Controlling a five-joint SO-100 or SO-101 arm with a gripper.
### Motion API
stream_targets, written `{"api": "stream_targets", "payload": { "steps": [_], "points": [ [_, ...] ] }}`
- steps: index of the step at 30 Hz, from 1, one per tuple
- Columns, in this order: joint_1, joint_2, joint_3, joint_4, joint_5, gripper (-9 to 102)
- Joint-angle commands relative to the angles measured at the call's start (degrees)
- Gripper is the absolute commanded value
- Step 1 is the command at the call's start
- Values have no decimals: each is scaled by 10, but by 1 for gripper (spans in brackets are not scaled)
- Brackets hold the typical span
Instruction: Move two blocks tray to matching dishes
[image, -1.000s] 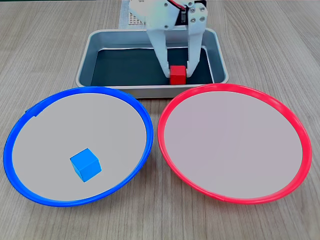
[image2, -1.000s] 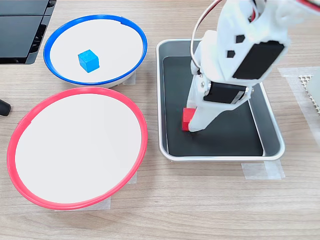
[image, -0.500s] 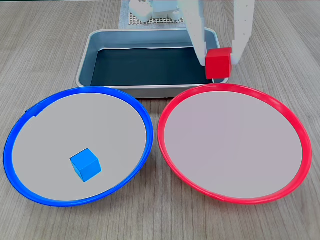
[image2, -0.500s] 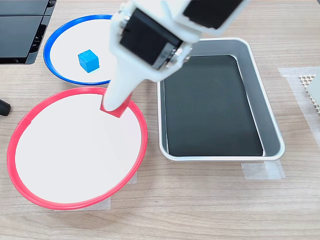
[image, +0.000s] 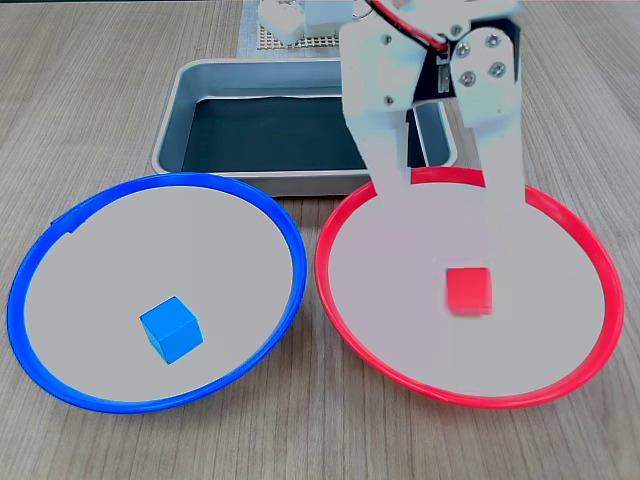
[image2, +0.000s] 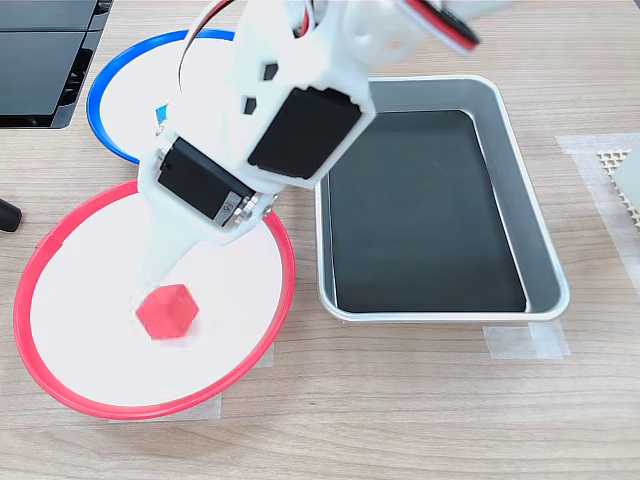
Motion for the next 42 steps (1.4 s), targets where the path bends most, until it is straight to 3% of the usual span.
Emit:
{"api": "stream_targets", "payload": {
  "steps": [1,3,5,7,9,11,13,20,30,34,36,42],
  "points": [
    [1,54,17,-15,13,15],
    [3,112,55,-30,101,0],
    [9,241,161,-64,174,0],
    [16,368,297,-202,269,0],
    [34,483,410,-275,403,0],
    [62,582,500,-293,541,0],
    [79,668,586,-297,608,0],
    [112,954,832,-162,574,0],
    [131,1196,898,104,557,0],
    [133,1195,898,105,560,5],
    [130,1195,898,105,557,0],
    [129,1195,898,105,557,0]
  ]
}}
